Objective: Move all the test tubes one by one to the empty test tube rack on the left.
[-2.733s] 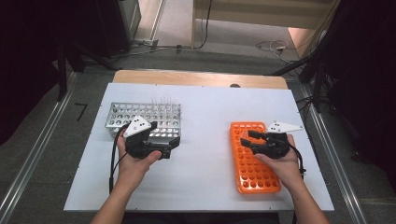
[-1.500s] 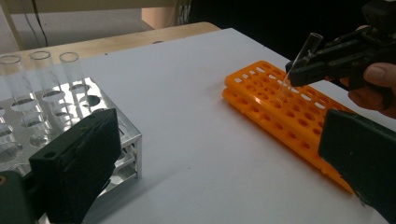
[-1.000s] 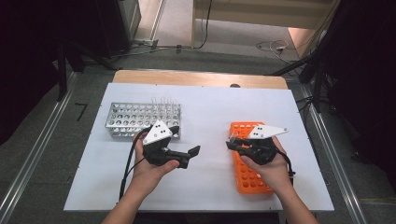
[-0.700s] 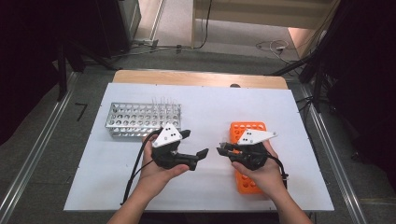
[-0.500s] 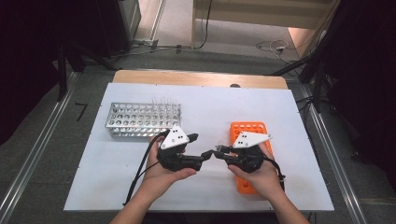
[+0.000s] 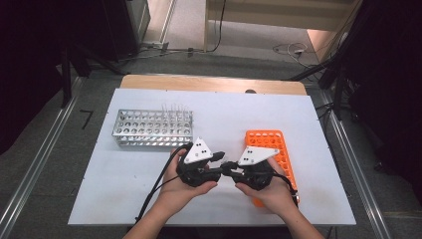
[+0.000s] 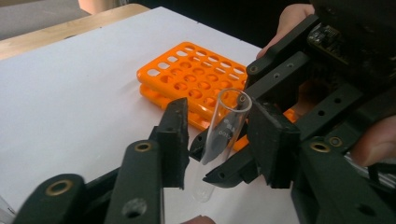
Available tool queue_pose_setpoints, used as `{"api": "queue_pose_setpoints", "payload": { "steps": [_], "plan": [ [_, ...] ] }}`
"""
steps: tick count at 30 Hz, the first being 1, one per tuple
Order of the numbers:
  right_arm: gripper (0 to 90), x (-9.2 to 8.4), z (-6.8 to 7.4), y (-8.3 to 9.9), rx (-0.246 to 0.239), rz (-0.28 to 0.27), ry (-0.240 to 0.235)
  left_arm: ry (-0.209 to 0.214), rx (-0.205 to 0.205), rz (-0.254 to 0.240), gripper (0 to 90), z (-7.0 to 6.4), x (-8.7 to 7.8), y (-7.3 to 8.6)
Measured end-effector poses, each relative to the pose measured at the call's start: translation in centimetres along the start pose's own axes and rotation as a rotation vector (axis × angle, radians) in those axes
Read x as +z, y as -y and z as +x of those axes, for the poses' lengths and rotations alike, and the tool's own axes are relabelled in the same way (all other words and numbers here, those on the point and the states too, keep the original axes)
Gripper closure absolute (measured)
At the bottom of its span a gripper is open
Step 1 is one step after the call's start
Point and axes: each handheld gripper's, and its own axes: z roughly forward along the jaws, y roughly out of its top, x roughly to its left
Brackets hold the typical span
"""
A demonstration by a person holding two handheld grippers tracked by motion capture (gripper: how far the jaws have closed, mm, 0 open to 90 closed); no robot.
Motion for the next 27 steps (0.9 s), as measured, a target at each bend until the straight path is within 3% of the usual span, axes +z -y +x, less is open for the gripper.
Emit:
{"api": "queue_pose_setpoints", "payload": {
  "steps": [8, 20, 27],
  "plan": [
    [74.3, 0.0, 0.3, 0.0, -0.014, 0.003, -0.005, 0.030, 0.003, -0.009, 72.1, 0.1, -0.1, 0.0],
    [73.1, -0.1, 0.1, 0.0, -0.005, -0.015, -0.016, 0.020, -0.001, -0.020, 75.9, 0.4, -0.5, -0.1],
    [50.6, -0.4, -0.1, 0.2, 0.009, -0.049, -0.034, -0.006, -0.023, -0.040, 76.0, 1.2, -1.2, -0.3]
  ]
}}
